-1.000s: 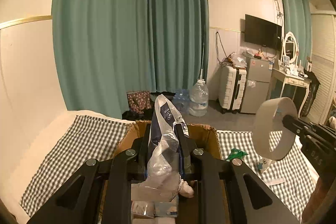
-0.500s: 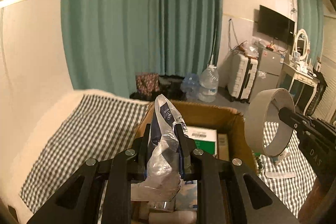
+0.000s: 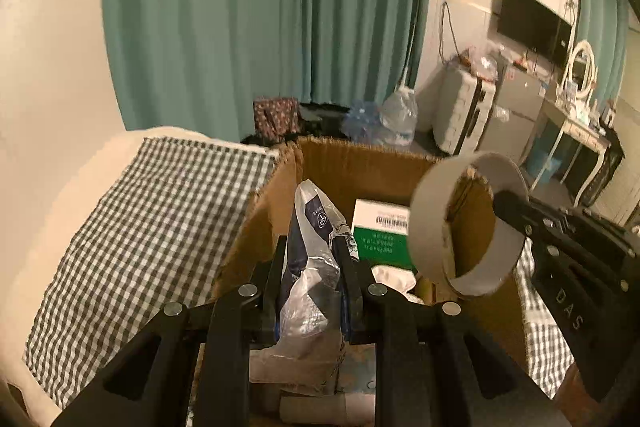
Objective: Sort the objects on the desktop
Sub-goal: 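Carry the plastic bag and ring band over into the cardboard box, then open both grippers to drop the bag and ring band inside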
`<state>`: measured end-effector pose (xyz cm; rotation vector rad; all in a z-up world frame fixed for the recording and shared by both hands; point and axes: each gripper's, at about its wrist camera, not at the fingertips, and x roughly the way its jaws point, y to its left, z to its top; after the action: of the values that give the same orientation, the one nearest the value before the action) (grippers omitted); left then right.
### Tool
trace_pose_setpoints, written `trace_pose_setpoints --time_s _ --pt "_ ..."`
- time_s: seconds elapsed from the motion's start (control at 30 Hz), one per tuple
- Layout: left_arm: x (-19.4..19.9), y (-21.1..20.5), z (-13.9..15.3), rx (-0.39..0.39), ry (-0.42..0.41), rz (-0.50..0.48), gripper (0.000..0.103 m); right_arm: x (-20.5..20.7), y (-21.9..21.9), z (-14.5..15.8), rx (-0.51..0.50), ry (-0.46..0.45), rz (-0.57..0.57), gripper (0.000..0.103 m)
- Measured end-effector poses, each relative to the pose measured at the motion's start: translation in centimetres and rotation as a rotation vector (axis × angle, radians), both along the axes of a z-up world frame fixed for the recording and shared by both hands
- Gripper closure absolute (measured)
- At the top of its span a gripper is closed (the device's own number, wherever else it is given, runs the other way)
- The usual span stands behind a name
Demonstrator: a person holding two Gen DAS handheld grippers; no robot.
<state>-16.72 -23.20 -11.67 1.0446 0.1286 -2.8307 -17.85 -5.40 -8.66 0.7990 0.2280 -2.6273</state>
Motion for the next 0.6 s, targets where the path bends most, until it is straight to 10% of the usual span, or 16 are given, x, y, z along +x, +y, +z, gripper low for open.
trace_pose_setpoints --time_s 0.6 --pt "-2.7 0.0 -3.4 -0.01 -0.168 0.031 0.081 -5.3 -1.5 -5.3 0.123 -0.245 0.013 0.096"
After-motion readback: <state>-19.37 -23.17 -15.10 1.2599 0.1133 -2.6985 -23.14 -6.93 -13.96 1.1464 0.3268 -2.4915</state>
